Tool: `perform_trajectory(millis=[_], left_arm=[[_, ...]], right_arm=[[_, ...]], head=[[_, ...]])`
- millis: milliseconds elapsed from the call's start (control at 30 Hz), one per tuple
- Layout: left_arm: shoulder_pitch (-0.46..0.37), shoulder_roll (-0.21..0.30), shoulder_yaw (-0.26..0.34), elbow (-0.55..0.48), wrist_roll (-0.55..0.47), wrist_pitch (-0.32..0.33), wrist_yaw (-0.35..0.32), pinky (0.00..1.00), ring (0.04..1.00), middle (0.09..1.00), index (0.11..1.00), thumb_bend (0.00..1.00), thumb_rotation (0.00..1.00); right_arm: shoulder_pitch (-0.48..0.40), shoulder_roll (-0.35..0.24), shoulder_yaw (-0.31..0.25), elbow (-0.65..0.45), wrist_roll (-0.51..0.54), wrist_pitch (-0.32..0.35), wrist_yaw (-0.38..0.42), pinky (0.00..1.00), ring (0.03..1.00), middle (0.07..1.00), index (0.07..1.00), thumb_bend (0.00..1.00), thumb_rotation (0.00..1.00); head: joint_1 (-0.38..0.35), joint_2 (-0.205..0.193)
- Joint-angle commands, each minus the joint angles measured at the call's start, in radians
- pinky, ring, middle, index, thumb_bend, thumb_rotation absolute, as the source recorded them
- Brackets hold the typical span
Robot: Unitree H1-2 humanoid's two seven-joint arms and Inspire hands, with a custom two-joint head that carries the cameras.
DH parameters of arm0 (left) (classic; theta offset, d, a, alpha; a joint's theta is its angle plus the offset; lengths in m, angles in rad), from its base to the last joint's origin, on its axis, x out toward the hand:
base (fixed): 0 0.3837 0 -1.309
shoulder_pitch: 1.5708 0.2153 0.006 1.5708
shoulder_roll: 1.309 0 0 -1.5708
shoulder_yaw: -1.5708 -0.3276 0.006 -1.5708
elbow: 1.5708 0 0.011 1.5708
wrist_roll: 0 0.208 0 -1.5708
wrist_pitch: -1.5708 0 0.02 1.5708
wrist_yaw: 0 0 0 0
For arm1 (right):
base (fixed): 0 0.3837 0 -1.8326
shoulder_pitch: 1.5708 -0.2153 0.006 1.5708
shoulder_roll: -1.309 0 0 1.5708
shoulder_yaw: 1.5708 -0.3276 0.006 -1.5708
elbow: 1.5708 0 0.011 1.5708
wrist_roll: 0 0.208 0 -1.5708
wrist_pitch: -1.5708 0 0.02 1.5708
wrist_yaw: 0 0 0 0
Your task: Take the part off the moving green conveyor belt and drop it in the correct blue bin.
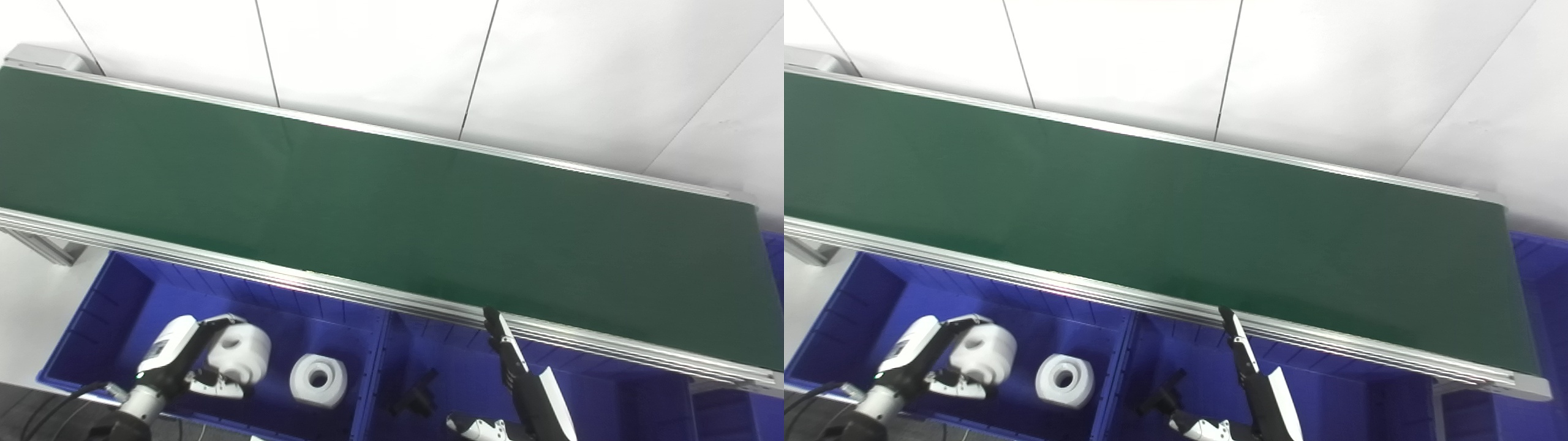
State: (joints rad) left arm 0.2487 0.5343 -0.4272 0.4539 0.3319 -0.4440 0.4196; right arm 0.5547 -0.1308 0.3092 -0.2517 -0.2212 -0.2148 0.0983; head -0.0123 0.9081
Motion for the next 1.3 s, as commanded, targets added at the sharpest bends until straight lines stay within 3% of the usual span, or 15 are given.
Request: perform_trajectory(millis=[0, 67, 233, 433, 533, 633, 800, 1033, 1267], left_arm=[[0.019, 0.023, 0.022, -0.067, -0.052, -0.026, -0.004, 0.90, 0.938, 0.959, 0.949, 0.69, 0.69], [0.034, 0.041, 0.021, -0.131, -0.083, -0.026, -0.012, 0.92, 0.954, 0.975, 0.967, 0.76, 0.80], [0.059, 0.079, 0.008, -0.294, -0.141, -0.026, -0.035, 0.92, 0.939, 0.951, 0.949, 0.83, 0.86], [0.064, 0.098, -0.020, -0.487, -0.210, -0.026, -0.105, 0.84, 0.863, 0.879, 0.889, 0.88, 0.83], [0.064, 0.090, -0.022, -0.534, -0.256, -0.026, -0.175, 0.81, 0.838, 0.856, 0.866, 0.89, 0.80], [0.063, 0.071, -0.011, -0.558, -0.287, -0.026, -0.246, 0.76, 0.808, 0.841, 0.846, 0.92, 0.77], [0.045, 0.033, 0.035, -0.542, -0.356, -0.026, -0.434, 0.76, 0.807, 0.837, 0.842, 0.92, 0.75], [0.023, -0.029, 0.153, -0.499, -0.415, -0.026, -0.707, 0.82, 0.852, 0.877, 0.885, 0.94, 0.75], [0.017, -0.098, 0.269, -0.436, -0.419, -0.026, -0.879, 0.84, 0.871, 0.895, 0.899, 0.93, 0.74]], right_arm=[[0.003, 0.006, 0.005, -0.035, 0.006, -0.046, -0.003, 0.98, 1.000, 1.000, 1.000, 1.00, 0.56], [0.001, 0.009, 0.006, -0.033, 0.005, -0.045, -0.003, 0.99, 1.000, 1.000, 1.000, 0.99, 0.55], [-0.005, 0.011, 0.010, -0.027, 0.004, -0.042, 0.000, 0.97, 1.000, 1.000, 1.000, 0.99, 0.55], [-0.010, 0.025, 0.021, -0.018, -0.030, -0.039, -0.009, 0.96, 1.000, 1.000, 1.000, 0.99, 0.57], [-0.011, 0.035, 0.028, -0.016, -0.039, -0.030, -0.010, 0.97, 1.000, 1.000, 1.000, 0.98, 0.57], [-0.014, 0.044, 0.033, -0.008, -0.043, -0.029, -0.009, 0.95, 1.000, 1.000, 1.000, 0.97, 0.56], [-0.017, 0.075, 0.045, 0.000, -0.079, -0.004, -0.022, 0.94, 1.000, 1.000, 1.000, 0.97, 0.54], [-0.008, 0.128, 0.065, -0.009, -0.201, 0.037, -0.063, 0.92, 1.000, 1.000, 1.000, 0.96, 0.57], [-0.018, 0.146, 0.085, -0.006, -0.275, 0.083, -0.074, 0.90, 1.000, 1.000, 1.000, 0.95, 0.57]], head=[[0.001, 0.000], [-0.003, -0.001], [-0.028, -0.008], [-0.093, -0.013], [-0.155, -0.011], [-0.179, -0.012], [-0.278, -0.007], [-0.400, 0.011], [-0.444, 0.025]])
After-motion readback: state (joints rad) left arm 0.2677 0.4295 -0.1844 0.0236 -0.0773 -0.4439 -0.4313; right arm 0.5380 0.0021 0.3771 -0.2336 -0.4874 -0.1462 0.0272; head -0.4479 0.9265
